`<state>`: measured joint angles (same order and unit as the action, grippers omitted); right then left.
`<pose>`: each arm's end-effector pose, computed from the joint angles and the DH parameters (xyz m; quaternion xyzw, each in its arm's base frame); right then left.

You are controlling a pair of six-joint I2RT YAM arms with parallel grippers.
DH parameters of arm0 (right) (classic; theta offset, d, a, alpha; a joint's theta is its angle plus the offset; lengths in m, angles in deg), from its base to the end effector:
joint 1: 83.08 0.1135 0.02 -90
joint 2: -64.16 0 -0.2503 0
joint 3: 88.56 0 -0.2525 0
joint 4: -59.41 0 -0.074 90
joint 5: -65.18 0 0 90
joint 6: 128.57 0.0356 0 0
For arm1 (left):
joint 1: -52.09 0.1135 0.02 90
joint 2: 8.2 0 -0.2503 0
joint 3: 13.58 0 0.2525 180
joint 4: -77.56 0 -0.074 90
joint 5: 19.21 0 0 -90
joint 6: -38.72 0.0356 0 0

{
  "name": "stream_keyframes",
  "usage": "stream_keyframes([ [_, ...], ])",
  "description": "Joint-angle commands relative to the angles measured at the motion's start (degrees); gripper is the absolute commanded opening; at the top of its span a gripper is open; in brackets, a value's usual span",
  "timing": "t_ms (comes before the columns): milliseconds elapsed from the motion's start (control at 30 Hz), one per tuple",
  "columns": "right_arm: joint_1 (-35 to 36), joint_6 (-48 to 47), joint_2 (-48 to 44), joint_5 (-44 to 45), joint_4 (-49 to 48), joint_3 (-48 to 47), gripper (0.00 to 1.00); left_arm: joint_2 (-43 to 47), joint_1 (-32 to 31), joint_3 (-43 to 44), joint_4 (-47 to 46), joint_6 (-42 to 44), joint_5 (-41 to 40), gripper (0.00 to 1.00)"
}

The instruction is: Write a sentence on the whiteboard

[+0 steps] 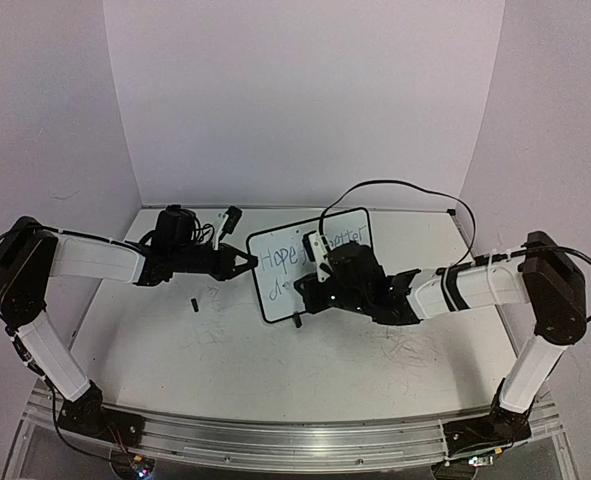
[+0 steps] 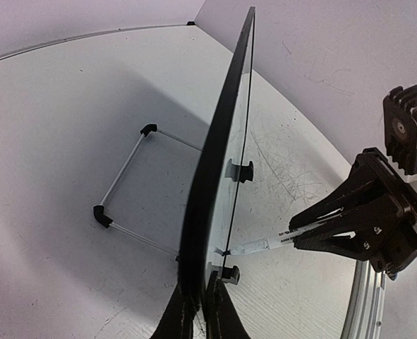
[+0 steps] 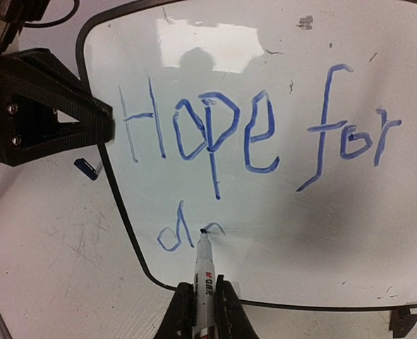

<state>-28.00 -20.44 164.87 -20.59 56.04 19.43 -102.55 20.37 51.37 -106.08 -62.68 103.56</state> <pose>0.2237 0.3158 0.1913 -0.2488 0.8071 0.2937 0.4477 0.2898 -0.2018 0.1940 0.2910 0.7733 -0.4096 0.3866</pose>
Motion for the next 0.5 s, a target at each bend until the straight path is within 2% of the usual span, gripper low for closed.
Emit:
stream_keyframes([
  [0, 0.49, 0.23, 1.41, -0.9, -1.26, -1.0, 0.0, 1.82, 0.26, -0.69, 0.78, 2.87, -4.48, 0.0],
  [467, 0.51, 0.42, 0.62, 1.12, 0.09, 1.0, 0.0, 1.89, 0.25, -0.82, 0.86, 2.7, -4.62, 0.0],
])
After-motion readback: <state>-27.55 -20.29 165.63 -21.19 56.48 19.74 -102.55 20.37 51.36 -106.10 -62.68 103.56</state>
